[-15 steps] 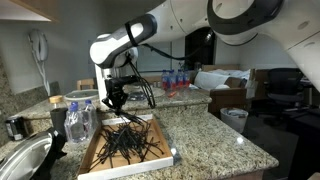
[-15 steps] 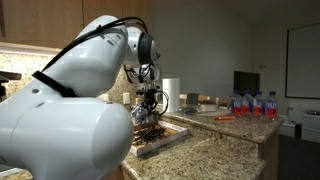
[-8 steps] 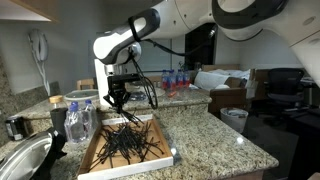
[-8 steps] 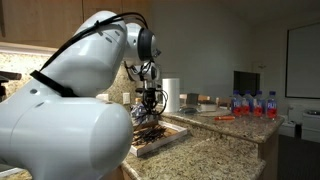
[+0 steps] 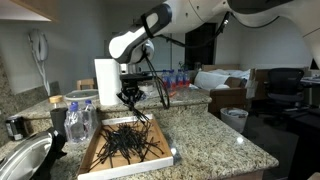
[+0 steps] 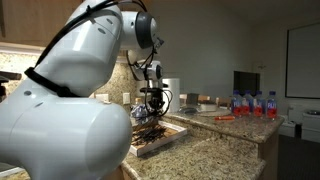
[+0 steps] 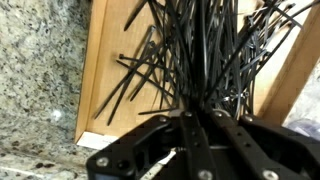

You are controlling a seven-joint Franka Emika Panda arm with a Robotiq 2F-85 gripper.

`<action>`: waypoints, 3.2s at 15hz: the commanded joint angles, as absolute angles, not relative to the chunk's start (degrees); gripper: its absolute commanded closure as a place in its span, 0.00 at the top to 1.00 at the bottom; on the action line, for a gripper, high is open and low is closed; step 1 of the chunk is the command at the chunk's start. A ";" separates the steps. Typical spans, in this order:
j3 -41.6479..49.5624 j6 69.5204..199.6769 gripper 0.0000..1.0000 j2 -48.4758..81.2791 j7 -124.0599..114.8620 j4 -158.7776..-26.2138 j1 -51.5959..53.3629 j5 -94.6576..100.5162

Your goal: Remove the zip ties from the box

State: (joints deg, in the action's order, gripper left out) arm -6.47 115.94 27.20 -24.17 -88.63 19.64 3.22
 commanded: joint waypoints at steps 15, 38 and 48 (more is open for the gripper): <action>-0.74 131.73 0.08 -0.64 -9.40 -130.68 1.62 -13.98; 4.95 139.39 0.08 0.65 -10.71 -137.68 -3.24 -15.73; 4.98 147.96 0.08 9.88 -15.96 -134.54 -2.75 -14.65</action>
